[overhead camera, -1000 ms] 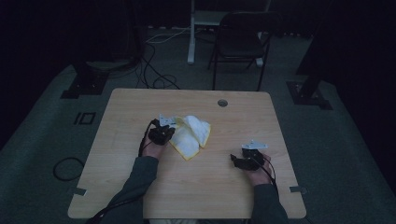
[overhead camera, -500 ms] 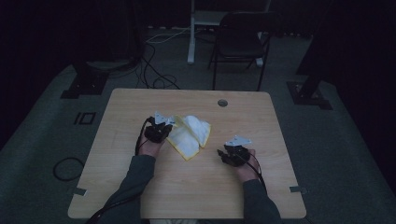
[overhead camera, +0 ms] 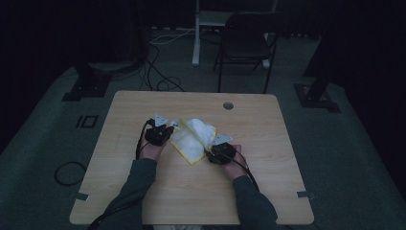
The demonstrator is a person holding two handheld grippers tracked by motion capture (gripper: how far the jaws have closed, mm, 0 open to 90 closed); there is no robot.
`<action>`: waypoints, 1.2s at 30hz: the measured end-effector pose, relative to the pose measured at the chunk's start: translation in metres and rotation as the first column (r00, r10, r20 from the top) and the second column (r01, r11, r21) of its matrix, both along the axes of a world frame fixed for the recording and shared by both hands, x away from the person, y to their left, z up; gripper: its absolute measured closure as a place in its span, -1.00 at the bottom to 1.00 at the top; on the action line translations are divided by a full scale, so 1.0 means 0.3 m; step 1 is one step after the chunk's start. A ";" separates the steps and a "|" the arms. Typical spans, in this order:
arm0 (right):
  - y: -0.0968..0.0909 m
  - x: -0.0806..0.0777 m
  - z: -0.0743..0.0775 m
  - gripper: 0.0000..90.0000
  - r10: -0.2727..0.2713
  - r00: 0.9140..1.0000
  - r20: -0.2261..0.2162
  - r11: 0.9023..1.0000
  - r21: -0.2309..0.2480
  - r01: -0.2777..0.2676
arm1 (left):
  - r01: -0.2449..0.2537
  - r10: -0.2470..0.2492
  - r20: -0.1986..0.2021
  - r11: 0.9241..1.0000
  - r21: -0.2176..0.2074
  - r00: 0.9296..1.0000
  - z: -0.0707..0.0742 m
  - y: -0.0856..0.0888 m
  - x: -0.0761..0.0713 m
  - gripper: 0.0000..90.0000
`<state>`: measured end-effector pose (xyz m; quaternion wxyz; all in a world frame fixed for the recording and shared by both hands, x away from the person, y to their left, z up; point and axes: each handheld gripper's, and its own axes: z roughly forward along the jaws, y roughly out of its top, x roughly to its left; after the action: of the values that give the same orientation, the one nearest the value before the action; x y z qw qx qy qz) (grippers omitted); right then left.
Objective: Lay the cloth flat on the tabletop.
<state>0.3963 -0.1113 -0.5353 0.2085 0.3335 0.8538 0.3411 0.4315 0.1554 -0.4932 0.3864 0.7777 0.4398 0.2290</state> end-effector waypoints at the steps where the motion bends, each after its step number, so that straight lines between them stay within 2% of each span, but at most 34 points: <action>1: 0.005 0.006 -0.002 0.16 0.004 1.000 0.000 1.000 -0.003 -0.004 | -0.001 0.001 0.001 1.000 -0.003 1.000 0.001 0.002 0.000 1.00; 4: 0.020 0.021 -0.008 0.19 0.016 1.000 0.007 1.000 -0.023 -0.016 | -0.002 0.002 0.003 1.000 -0.003 1.000 0.004 0.004 0.000 1.00; 6: 0.027 0.028 -0.013 0.30 0.021 1.000 0.010 0.999 -0.031 -0.020 | -0.005 0.005 0.006 1.000 -0.006 1.000 0.006 0.005 -0.001 1.00; 7: 0.028 0.037 -0.013 0.54 0.021 1.000 0.009 0.999 -0.032 -0.020 | -0.006 0.006 0.007 1.000 -0.006 1.000 0.007 0.006 -0.002 1.00; 8: 0.026 0.041 -0.013 0.68 0.023 1.000 0.007 0.999 -0.031 -0.023 | -0.006 0.006 0.008 1.000 -0.005 1.000 0.008 0.007 -0.002 1.00; 9: 0.024 0.044 -0.014 0.80 0.021 1.000 0.009 0.999 -0.035 -0.020 | -0.007 0.007 0.010 1.000 -0.007 1.000 0.009 0.008 -0.003 1.00; 10: 0.024 0.044 -0.014 0.80 0.021 1.000 0.009 0.999 -0.035 -0.020 | -0.007 0.007 0.011 1.000 -0.008 1.000 0.010 0.009 -0.003 1.00; 11: 0.017 0.047 -0.012 0.94 0.007 1.000 0.015 0.999 -0.032 -0.006 | -0.009 0.009 0.013 1.000 -0.010 1.000 0.011 0.011 -0.004 1.00; 17: -0.032 0.046 0.022 0.96 -0.038 0.999 0.033 0.999 0.025 0.037 | -0.022 0.022 0.011 1.000 -0.015 1.000 0.008 0.037 -0.007 1.00; 20: -0.073 0.044 0.064 0.96 -0.062 0.996 0.056 0.997 0.058 0.059 | -0.023 0.023 0.018 1.000 -0.019 1.000 0.014 0.047 -0.016 1.00; 21: -0.073 0.044 0.064 0.96 -0.062 0.996 0.056 0.997 0.058 0.059 | -0.019 0.020 0.021 1.000 -0.022 1.000 0.019 0.049 -0.019 1.00; 24: -0.096 0.036 0.109 0.97 -0.085 0.994 0.072 0.992 0.103 0.077 | -0.015 0.016 0.038 1.000 -0.027 0.999 0.041 0.055 -0.028 1.00; 27: -0.102 0.031 0.130 0.97 -0.085 0.992 0.092 0.991 0.107 0.075 | -0.012 0.014 0.054 0.999 -0.038 0.998 0.065 0.060 -0.034 1.00; 28: -0.114 0.023 0.163 0.97 -0.087 0.989 0.118 0.991 0.109 0.074 | -0.012 0.015 0.061 0.999 -0.042 0.998 0.073 0.060 -0.037 1.00; 32: -0.123 0.020 0.181 0.97 -0.093 0.988 0.127 0.991 0.110 0.079 | -0.005 0.008 0.076 0.999 -0.041 0.997 0.096 0.063 -0.045 1.00; 36: -0.157 0.006 0.213 0.97 -0.115 0.983 0.146 0.987 0.131 0.096 | 0.010 -0.006 0.098 0.999 -0.044 0.995 0.121 0.063 -0.066 1.00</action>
<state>0.3980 -0.1584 -0.4712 0.2702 0.3635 0.7937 0.4061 0.4118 0.1743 -0.4570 0.4256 0.7586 0.4221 0.2555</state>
